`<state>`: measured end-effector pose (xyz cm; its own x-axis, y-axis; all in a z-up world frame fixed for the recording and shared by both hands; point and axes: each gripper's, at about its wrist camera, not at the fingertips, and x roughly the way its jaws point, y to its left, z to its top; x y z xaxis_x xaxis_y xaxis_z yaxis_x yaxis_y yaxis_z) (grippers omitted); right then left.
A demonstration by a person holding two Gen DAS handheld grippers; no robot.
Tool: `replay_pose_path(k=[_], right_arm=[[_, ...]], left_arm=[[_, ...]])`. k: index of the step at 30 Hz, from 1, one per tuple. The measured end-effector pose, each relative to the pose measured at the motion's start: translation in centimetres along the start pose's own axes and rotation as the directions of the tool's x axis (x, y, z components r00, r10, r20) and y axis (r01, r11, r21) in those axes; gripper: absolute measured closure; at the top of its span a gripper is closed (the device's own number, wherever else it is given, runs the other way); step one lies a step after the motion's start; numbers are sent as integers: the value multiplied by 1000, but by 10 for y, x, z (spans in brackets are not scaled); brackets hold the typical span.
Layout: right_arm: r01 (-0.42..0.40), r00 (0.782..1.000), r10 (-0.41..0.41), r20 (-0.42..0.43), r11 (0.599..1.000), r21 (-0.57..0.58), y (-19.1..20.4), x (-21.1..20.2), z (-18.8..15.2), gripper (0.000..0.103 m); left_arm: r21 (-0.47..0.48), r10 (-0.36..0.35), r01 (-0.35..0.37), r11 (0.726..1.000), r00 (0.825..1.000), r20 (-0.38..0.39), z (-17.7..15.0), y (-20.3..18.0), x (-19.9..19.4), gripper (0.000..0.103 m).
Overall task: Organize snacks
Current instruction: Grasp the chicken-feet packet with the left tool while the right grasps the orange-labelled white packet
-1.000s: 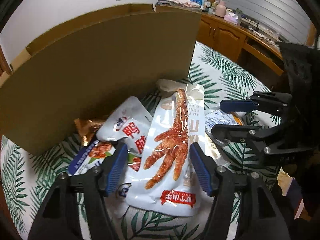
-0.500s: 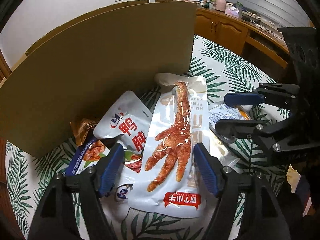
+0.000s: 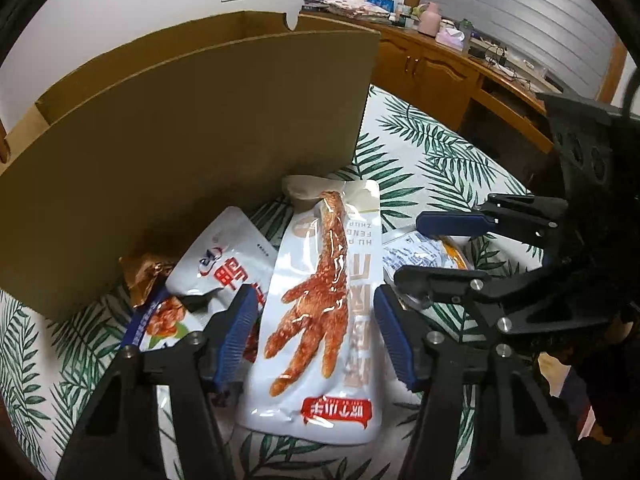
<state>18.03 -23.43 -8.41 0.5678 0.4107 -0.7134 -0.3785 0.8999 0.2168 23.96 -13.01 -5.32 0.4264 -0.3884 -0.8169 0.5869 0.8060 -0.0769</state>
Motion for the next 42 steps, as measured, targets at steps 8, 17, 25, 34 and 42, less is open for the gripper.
replay_pose_path(k=[8,17,25,34,42], right_arm=[[-1,1000,1,0,1000,1,0,0,0,47],[12,1000,-12,-1,1000,-9,1,-1,0,47],[36,999,-37,-7,998,-51,6,-14,-8,47],[42,999,-41,10,996,-76,8,-39,-14,45],[66,997,-72,-39,988,-141,10,-32,-20,44]], left_arm=[[13,19,-18,1000,999,-30,4,1,12,36],[12,-23,23,1000,999,-47,-7,9,3,55],[-2,-27,27,1000,999,-41,-12,16,-1,46],[13,-62,62,998,998,-31,-14,16,-4,57],[-22,-37,37,999,999,13,-22,22,-15,59]])
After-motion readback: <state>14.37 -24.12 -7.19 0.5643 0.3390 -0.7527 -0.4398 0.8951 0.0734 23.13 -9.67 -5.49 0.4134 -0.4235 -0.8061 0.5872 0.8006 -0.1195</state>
